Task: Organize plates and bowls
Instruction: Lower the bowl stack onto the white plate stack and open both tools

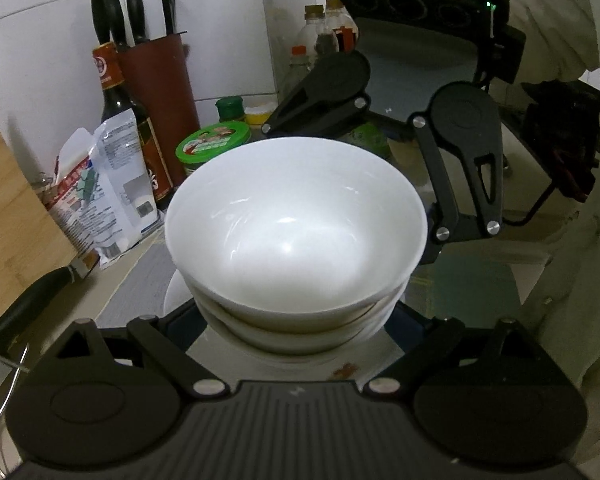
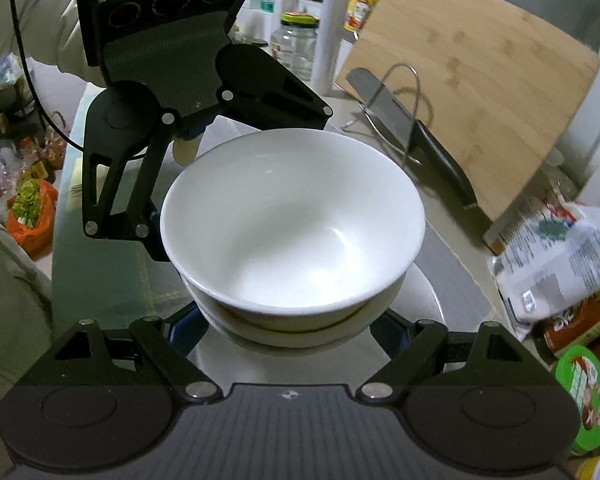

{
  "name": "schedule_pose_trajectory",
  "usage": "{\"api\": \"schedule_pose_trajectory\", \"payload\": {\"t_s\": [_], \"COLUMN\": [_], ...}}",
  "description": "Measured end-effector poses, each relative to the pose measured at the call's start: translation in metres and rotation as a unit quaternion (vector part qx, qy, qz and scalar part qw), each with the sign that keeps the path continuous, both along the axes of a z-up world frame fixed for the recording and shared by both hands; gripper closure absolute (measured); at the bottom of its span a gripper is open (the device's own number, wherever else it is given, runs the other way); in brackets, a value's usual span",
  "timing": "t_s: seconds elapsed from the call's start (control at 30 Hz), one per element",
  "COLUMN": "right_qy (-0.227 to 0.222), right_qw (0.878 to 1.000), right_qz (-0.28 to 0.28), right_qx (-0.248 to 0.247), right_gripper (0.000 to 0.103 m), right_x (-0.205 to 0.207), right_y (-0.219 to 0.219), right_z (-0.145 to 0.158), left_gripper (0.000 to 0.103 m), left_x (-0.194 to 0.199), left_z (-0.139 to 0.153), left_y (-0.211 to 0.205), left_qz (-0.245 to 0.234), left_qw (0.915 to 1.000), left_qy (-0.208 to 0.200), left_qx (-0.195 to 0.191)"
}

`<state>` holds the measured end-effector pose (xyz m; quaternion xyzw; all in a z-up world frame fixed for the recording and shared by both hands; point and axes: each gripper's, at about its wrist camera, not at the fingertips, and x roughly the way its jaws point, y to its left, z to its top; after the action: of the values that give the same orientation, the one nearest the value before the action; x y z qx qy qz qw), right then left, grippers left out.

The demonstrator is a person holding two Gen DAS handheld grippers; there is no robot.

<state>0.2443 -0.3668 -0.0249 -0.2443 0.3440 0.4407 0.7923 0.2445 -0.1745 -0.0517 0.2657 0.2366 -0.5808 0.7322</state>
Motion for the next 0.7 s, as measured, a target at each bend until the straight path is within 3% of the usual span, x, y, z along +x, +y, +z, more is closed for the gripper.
{"api": "schedule_pose_trajectory", "payload": {"t_s": [0.7], "right_qy": [0.037], "right_qw": [0.999], "right_qz": [-0.018], "right_qx": [-0.005], "right_gripper": [0.013], "right_x": [0.020], "right_y": [-0.021], "right_z": [-0.019], "left_gripper": [0.009], "left_x": [0.027], "left_z": [-0.016], "left_y": [-0.023], "left_qz": [-0.016], "left_qw": [0.9993], "left_qy": [0.032], "left_qx": [0.011]}}
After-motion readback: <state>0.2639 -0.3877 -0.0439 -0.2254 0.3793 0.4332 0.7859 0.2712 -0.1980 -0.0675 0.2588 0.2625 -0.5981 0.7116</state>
